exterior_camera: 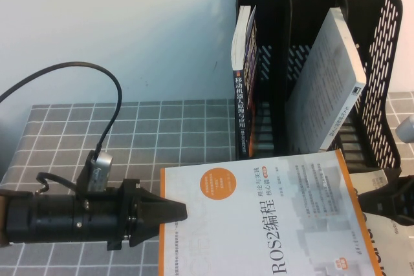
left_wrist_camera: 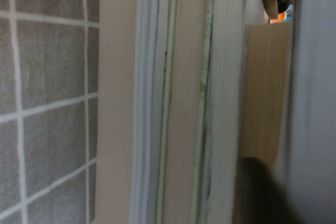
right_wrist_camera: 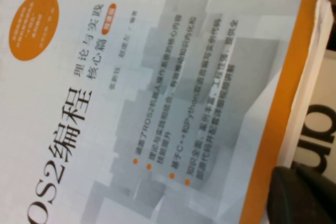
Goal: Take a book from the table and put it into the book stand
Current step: Pick up the book with your left arm, then place the book on the book shelf
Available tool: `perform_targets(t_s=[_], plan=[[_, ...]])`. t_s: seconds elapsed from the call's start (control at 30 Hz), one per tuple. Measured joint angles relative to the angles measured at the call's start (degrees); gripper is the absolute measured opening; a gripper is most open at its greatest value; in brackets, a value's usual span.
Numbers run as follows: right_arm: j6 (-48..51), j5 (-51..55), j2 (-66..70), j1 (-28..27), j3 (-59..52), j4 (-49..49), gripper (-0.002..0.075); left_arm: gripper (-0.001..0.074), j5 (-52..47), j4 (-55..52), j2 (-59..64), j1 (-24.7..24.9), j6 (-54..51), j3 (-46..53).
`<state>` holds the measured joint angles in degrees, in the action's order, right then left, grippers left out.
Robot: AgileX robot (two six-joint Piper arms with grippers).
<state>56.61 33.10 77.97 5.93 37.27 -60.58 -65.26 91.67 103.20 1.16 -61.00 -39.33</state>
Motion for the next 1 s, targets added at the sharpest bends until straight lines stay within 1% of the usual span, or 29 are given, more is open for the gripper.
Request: perform_targets(t_s=[0.03,0.07,0.1,0.3,0.47,0.6,0.77,0.9,1.0], plan=[[0.0,0.0,0.0,0.0,0.0,0.0,-0.0003,0.015,-0.2,0.1,0.0,0.0,-0.2,0.0],[0.0,0.0,0.0,0.0,0.0,0.0,-0.0003,0.0117,-0.5,0.2,0.1,0.0,-0.5,0.0],[0.1,0.0,0.0,0.0,0.0,0.0,-0.0003,0.0103,-0.9,0.2,0.1,0.0,-0.8,-0.1],[1.4,0.0,-0.1,0.0,0.0,0.0,-0.0003,0.0105,-0.9,0.3,0.1,0.0,0.1,-0.2],[2.6,0.8,-4.8,-0.4,0.5,1.8,-0.0003,0.0105,-0.9,-1.8,-0.5,-0.2,3.7,-2.1],[-0.2,1.0,-11.9,-2.3,2.3,8.4,-0.0003,0.0104,-0.2,-4.6,-4.4,-0.2,8.5,-4.7],[-3.9,0.4,-20.7,-5.1,3.4,16.5,-0.0003,0.0104,0.1,-6.8,-12.4,-0.2,14.3,-9.3],[-5.5,-0.6,-28.0,-6.9,3.4,23.0,-0.0003,0.0105,0.3,-8.5,-18.8,-0.2,19.7,-14.8],[-5.5,-2.0,-32.5,-8.0,3.4,25.5,-0.0003,0.0105,0.3,-10.0,-22.5,-0.2,23.3,-20.3]])
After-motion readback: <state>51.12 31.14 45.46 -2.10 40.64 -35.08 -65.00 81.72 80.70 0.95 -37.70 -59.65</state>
